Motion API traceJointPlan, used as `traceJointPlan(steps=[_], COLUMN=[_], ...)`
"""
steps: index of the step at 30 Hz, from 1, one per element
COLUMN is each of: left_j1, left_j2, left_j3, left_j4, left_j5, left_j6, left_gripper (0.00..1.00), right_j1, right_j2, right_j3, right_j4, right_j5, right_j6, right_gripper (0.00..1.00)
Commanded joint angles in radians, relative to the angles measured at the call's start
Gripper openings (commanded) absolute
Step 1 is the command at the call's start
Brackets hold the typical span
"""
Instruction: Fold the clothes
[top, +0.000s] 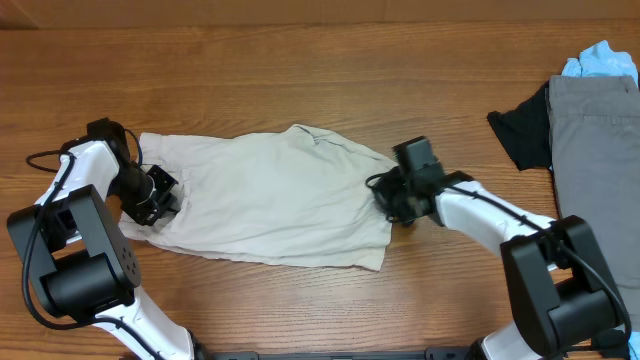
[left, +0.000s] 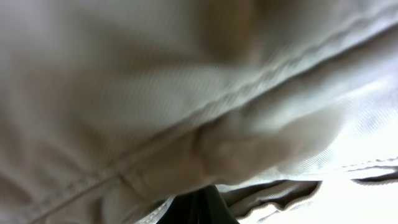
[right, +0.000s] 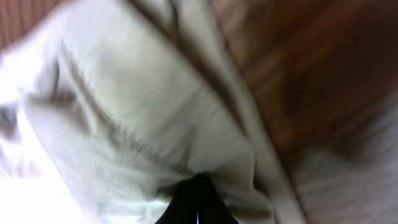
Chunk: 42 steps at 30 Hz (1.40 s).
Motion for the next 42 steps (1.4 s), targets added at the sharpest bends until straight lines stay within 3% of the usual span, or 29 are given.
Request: traceJointPlan(steps=[1, 10, 19, 24, 35, 42], left_j1=[-0.026, -0.085, -0.221, -0.224, -0.224, -0.224], left_j2=[0.059, 0.059, 0.059, 0.059, 0.059, 0.059], left_j3=[-0.043, -0.043, -0.043, -0.043, -0.043, -0.043], left_j4=[-0.013, 0.004, 0.097, 0.100, 0.080, 0.071], left_j5=[0.070, 0.119, 0.070, 0.071, 0.069, 0.066], left_j6=[-0.018, -0.058, -0.144, -0.171, -0.138, -0.083], left_gripper=[0.04, 0.04, 0.04, 0.04, 0.05, 0.07], right_j1=[-0.125, -0.307, -0.292, -0.211, 0.039, 0.052], right_j2=[0.039, 0.040, 0.005, 0.004, 0.026, 0.051], right_j3=[0.008, 0.174, 0.570, 0.594, 0.315, 0.130], right_j4=[-0.008, -0.127, -0.607, -0.795, -0.624, -0.443], right_j5=[0.076, 0.091, -0.015, -0.033, -0.056, -0.121], right_j6=[-0.096, -0.268, -0.446, -0.449, -0.292, -0.203], right_gripper=[0.04, 0.04, 0.04, 0.04, 0.04, 0.04])
